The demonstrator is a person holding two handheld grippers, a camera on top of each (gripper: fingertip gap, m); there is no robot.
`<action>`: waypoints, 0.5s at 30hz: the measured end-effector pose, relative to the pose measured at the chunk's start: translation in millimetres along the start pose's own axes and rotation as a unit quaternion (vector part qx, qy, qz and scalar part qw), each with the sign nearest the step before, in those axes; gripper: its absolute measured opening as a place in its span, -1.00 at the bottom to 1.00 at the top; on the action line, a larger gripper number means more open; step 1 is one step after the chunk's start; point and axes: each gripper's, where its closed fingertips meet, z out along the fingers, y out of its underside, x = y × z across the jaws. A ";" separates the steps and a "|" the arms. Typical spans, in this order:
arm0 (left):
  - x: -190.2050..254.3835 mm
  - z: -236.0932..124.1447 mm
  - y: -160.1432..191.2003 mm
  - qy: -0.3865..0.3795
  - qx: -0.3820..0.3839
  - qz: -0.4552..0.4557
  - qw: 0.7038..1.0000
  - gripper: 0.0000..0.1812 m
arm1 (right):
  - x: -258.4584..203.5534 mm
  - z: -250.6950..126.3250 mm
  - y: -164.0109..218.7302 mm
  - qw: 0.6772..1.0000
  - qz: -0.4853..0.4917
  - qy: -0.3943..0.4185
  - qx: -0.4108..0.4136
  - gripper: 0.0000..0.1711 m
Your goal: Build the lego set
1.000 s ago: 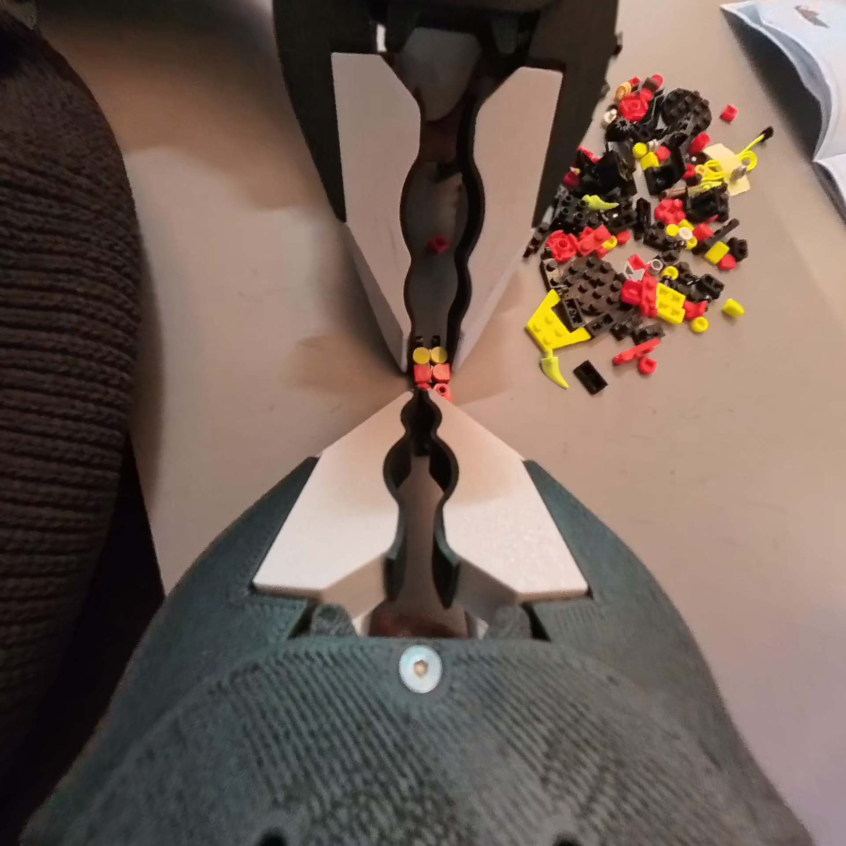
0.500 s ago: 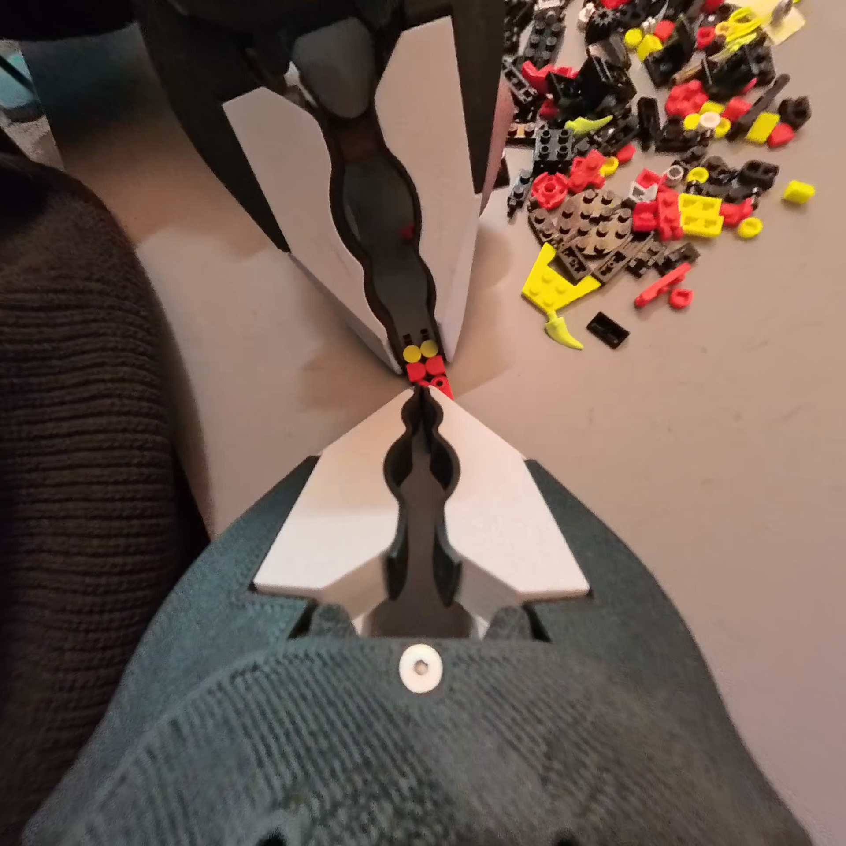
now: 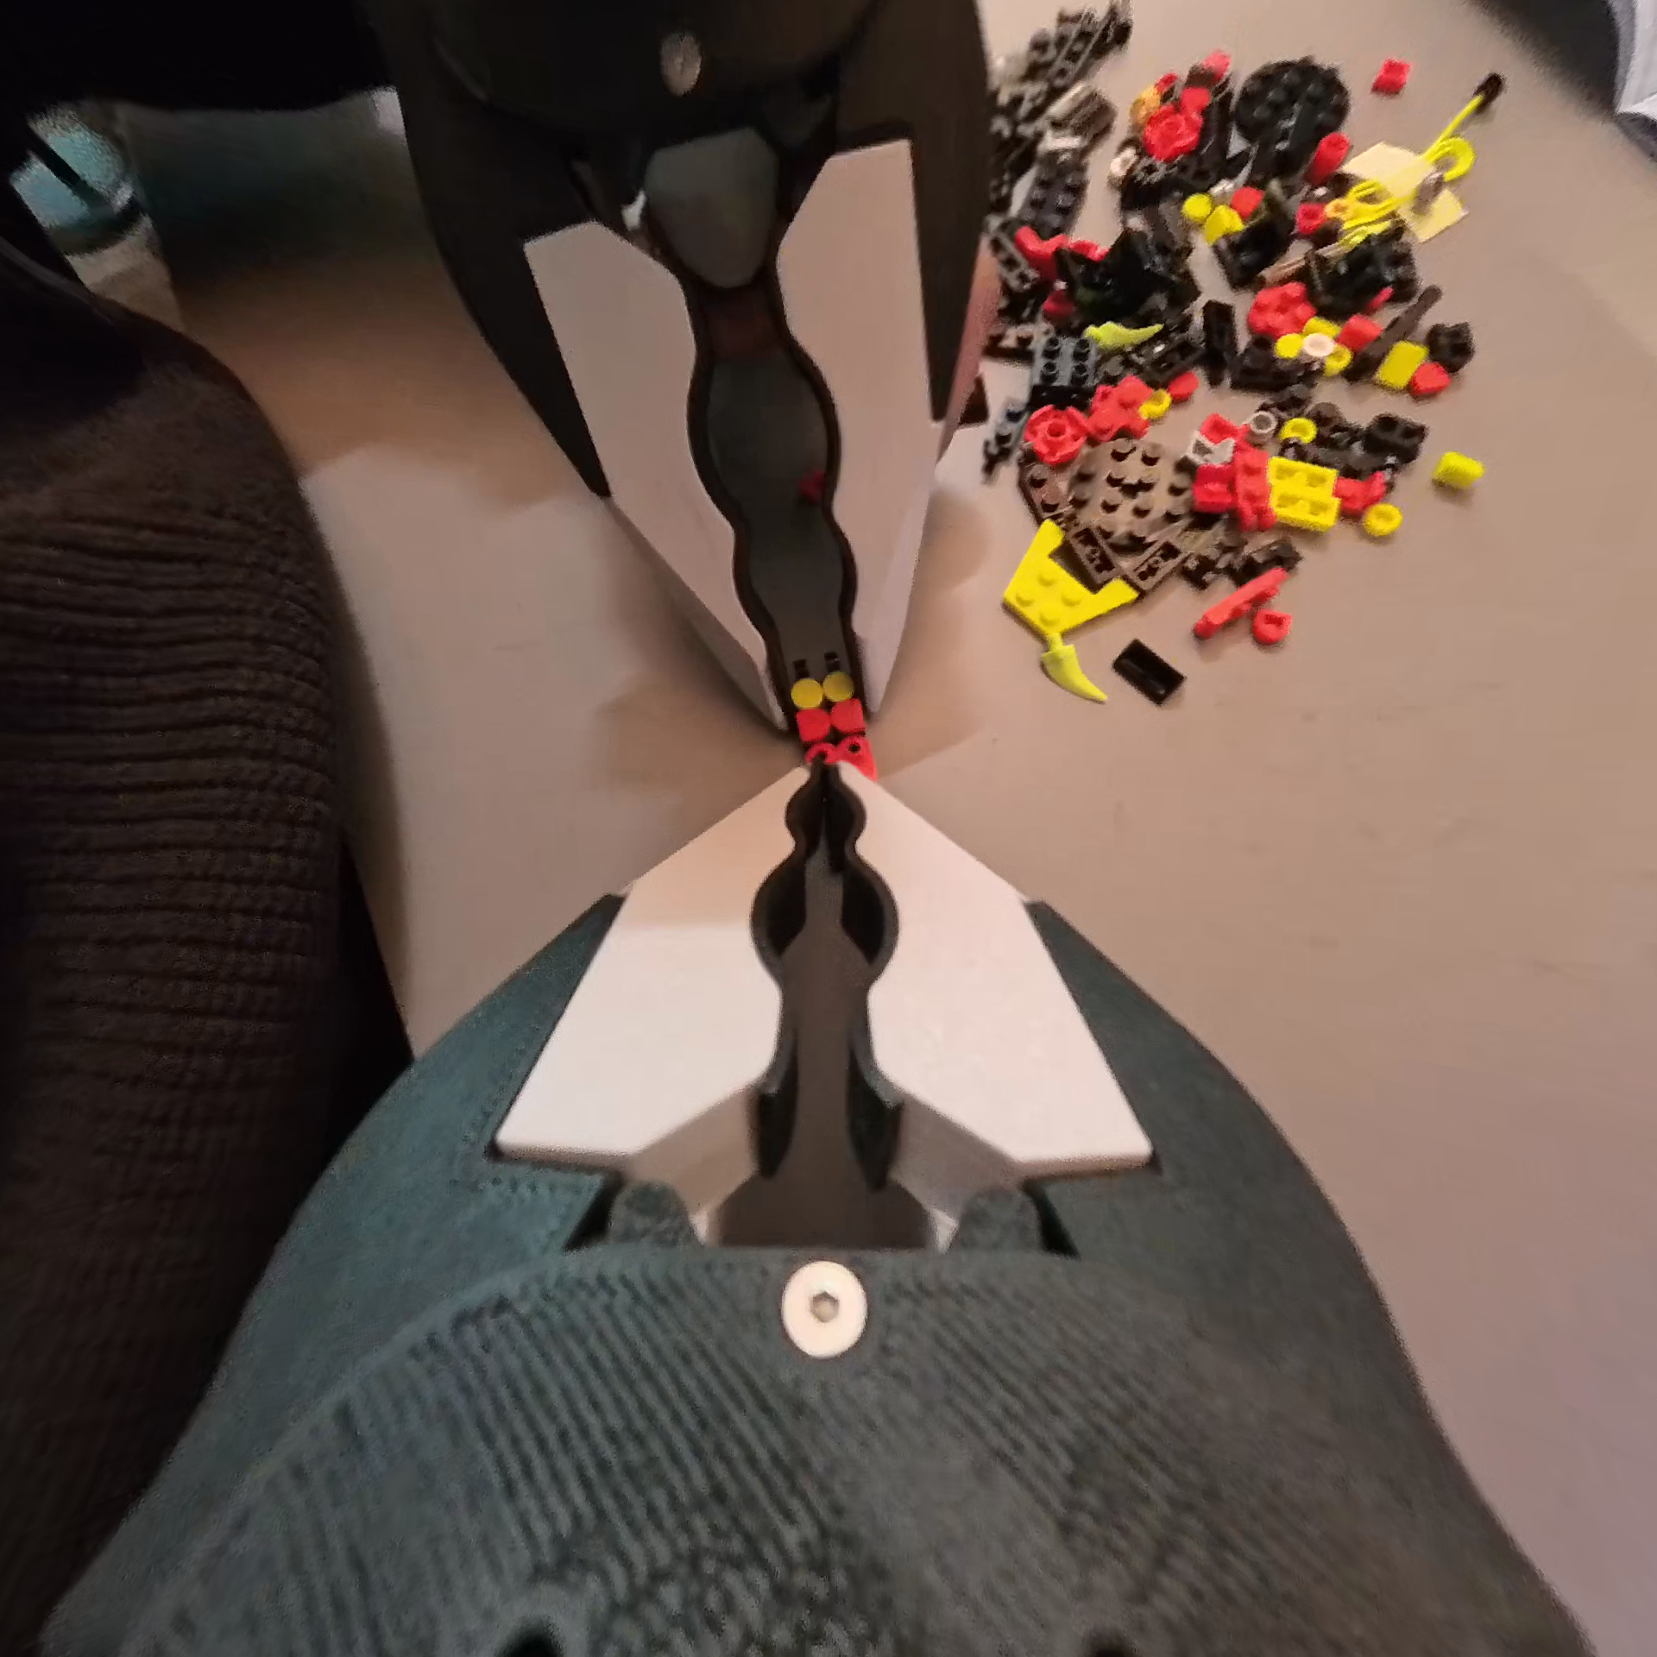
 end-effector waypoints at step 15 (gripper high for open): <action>-0.7 -0.8 0.5 0.002 0.000 -0.007 1.000 -0.83 | 1.5 7.4 10.9 1.000 0.011 -0.004 -0.029 -1.00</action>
